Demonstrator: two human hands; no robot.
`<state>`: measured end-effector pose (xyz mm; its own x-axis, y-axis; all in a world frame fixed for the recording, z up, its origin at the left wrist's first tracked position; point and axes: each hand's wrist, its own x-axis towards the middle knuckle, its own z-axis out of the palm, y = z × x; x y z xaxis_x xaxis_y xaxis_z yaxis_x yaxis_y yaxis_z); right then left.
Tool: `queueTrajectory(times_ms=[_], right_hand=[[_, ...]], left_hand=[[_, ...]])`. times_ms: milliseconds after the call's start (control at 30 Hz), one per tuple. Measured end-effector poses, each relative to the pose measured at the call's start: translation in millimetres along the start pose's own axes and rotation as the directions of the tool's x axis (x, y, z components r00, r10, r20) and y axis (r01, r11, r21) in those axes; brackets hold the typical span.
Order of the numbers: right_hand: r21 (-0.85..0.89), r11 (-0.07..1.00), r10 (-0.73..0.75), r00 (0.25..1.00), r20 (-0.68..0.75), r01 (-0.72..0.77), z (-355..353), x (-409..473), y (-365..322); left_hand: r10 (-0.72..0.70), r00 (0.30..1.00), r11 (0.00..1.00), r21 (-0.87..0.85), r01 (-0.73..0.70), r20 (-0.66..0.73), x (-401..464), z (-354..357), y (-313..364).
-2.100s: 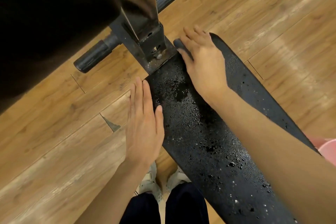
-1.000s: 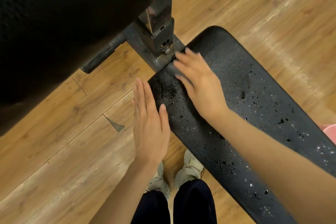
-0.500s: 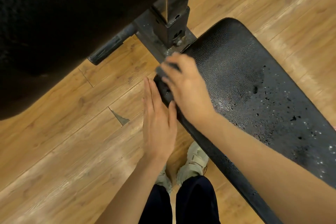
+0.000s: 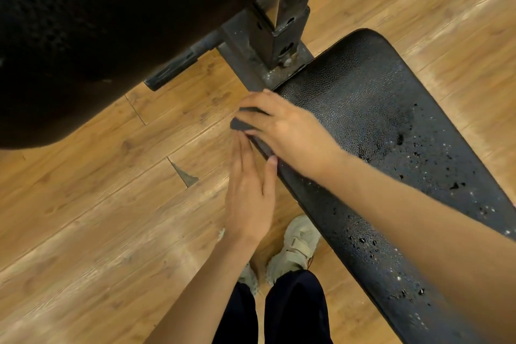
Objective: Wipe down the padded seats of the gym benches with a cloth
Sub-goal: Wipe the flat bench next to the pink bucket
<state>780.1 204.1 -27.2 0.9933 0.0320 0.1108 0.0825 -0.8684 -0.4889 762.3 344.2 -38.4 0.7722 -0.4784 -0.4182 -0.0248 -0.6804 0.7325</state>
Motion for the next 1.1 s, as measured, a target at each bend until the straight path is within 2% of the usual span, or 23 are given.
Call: queueTrajectory(times_ms=[67,133,267,367,533,600,767,833,967,1033,1100], right_hand=[[-0.013,0.992,0.123,0.99,-0.075,-0.124,-5.7,-0.8,10.4],[0.044,0.972,0.236,0.961,-0.142,-0.232,-0.6,2.8,2.9],[0.123,0.985,0.126,0.992,-0.03,-0.122,-6.0,-45.5,-5.8],[0.134,0.984,0.115,0.993,0.035,-0.118,-19.5,-92.6,-9.1],[0.001,0.988,0.152,0.984,-0.091,-0.153,8.7,-19.5,-18.3],[-0.002,0.991,0.134,0.987,-0.088,-0.135,11.6,-27.2,-17.4],[0.036,0.996,0.075,0.996,0.054,-0.077,-9.6,-133.7,-26.5],[0.042,0.995,0.084,0.996,0.041,-0.085,-7.7,-121.1,-24.7],[0.031,0.984,0.176,0.979,-0.097,-0.174,9.7,-47.8,-20.5],[0.023,0.987,0.162,0.982,-0.093,-0.16,9.4,-59.6,-20.1],[0.026,0.989,0.143,0.989,-0.045,-0.142,-0.6,-105.5,-23.3]], left_hand=[[0.003,1.0,0.999,-0.04,-0.003,0.0,-5.6,-3.8,3.2],[0.012,0.999,0.994,-0.113,-0.015,-0.033,-8.0,-5.4,8.8],[-0.027,0.998,0.971,-0.24,0.014,-0.051,-8.6,-2.5,15.6],[-0.031,0.997,0.957,-0.292,0.009,-0.071,-9.2,-4.5,18.6],[-0.117,0.987,0.907,-0.417,0.06,-0.111,-7.6,-4.2,24.5],[-0.103,0.988,0.913,-0.405,0.048,-0.115,-6.2,-6.0,23.3],[0.015,0.998,0.97,-0.242,-0.031,-0.067,-11.3,-8.0,21.9],[0.019,0.997,0.977,-0.211,-0.034,-0.072,-13.0,-6.4,23.3],[-0.002,0.996,0.97,-0.241,-0.019,-0.087,-12.2,-5.8,23.6],[0.025,0.995,0.974,-0.224,-0.045,-0.095,-9.9,-8.5,22.5],[0.11,0.989,0.98,-0.157,-0.124,-0.1,-8.9,-10.6,21.5]])
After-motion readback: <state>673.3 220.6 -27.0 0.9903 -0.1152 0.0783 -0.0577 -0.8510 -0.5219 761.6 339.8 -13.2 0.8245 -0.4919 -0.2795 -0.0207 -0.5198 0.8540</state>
